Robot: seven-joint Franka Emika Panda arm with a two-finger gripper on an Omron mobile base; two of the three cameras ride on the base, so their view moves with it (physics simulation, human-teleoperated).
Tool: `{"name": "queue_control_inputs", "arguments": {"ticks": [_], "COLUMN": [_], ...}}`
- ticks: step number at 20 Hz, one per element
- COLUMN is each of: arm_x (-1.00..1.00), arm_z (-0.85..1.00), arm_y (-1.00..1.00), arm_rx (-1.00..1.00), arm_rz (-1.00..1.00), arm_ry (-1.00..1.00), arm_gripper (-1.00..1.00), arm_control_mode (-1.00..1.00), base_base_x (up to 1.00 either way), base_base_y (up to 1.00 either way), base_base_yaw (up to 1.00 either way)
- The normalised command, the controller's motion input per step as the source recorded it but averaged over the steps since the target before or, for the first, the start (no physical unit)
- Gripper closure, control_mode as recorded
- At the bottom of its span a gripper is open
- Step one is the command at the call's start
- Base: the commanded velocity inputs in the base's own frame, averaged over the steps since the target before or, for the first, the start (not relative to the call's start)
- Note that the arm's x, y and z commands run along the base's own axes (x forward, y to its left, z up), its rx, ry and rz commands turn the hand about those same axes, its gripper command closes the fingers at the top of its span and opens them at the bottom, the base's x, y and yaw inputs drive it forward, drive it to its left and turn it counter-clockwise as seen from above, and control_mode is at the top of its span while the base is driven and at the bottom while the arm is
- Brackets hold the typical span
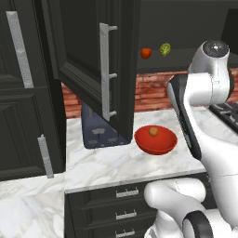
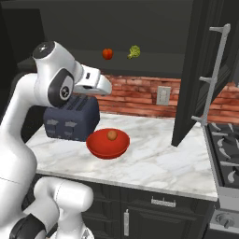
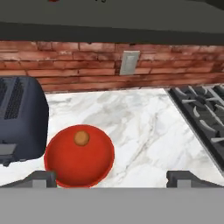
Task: Open the cabinet. Pick the apple and tangerine from the cabinet and place them into the bowl. Then close the cabinet.
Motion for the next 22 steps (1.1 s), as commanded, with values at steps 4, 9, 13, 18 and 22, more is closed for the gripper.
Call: {"name": "queue_control_inputs", "arguments": {"ticks": [4,9,13,18,22], "arm_x": [-0.08,0.00,0.02,0.32,0.61], "arm_z": [0.87,0.37,0.00,0.02,0.23], "arm_y": [0.14,0.13,0.16,0.34,0.38], "arm_rx": [-0.04,0.00,0.00,0.00,0.00], "arm_rz": [0.06,0.11,0.10,0.03,0.00], "arm_ry": [-0.34,-0.29,-0.24,-0.09,0.00], "arm_gripper": [-1.00,-1.00,-1.00,-1.00,-1.00], "arm_control_mode": [-1.00,-1.00,-1.00,-1.00,-1.00], "base_base_x": [0.00,0.00,0.00,0.00,0.00], "base_base_y": [0.00,0.00,0.00,0.00,0.00], "base_base_yaw": [0.00,0.00,0.00,0.00,0.00]}}
